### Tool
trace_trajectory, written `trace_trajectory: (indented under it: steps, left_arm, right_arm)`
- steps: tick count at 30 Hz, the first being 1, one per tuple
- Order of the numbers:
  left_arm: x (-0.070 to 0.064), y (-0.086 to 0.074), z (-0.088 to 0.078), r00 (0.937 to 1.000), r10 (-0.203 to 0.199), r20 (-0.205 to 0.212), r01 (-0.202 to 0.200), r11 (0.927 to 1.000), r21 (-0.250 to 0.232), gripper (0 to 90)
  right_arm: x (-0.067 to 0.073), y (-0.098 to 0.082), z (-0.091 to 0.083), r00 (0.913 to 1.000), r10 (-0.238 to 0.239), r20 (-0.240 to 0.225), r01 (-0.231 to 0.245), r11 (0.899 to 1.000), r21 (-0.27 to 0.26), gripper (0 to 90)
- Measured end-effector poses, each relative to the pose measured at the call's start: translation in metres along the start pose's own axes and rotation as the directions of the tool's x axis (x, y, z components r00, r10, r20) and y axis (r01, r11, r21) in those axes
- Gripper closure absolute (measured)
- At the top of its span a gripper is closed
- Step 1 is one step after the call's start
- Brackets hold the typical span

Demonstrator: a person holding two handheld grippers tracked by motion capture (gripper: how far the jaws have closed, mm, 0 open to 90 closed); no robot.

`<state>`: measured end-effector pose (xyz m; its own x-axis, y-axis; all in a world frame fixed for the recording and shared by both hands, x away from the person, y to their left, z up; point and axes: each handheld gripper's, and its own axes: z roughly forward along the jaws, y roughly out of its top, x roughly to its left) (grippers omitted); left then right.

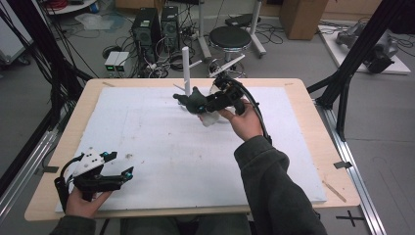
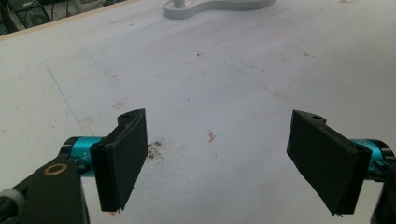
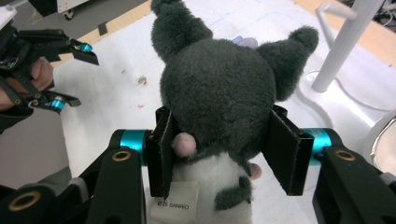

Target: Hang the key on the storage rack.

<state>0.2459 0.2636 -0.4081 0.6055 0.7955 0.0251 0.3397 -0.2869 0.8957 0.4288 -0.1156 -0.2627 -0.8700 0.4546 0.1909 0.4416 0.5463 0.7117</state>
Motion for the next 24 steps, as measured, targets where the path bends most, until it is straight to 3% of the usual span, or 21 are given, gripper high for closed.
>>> trace_trajectory:
  steps: [13, 24]
  left_arm:
    - [0.001, 0.0, -0.001, 1.0, -0.006, -0.004, 0.006, 1.0, -0.004, 21.1]
    - [0.002, 0.0, -0.002, 1.0, -0.007, -0.003, 0.007, 0.9999, -0.009, 21.1]
  right_arm:
    - [-0.009, 0.022, -0.003, 0.9997, -0.01, 0.023, 0.01, 1.0, -0.006, 48.5]
    - [-0.019, 0.035, -0.001, 0.9986, 0.012, 0.051, -0.011, 1.0, -0.006, 48.5]
